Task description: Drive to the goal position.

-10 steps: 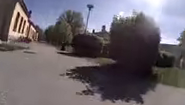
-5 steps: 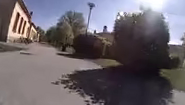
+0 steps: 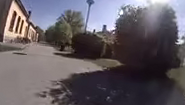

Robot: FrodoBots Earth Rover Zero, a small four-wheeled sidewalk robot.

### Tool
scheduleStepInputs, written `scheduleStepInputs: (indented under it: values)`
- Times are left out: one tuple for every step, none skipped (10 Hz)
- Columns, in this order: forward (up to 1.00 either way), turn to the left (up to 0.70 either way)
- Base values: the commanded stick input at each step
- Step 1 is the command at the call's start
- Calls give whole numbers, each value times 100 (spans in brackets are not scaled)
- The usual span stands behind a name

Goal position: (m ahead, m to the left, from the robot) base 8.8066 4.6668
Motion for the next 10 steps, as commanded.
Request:
scheduleStepInputs:
  values:
    - [100, 27]
    - [100, 27]
    - [100, 27]
    - [100, 27]
    - [100, 27]
    - [100, 27]
    - [100, 27]
    - [100, 27]
    - [100, 16]
    - [100, 4]
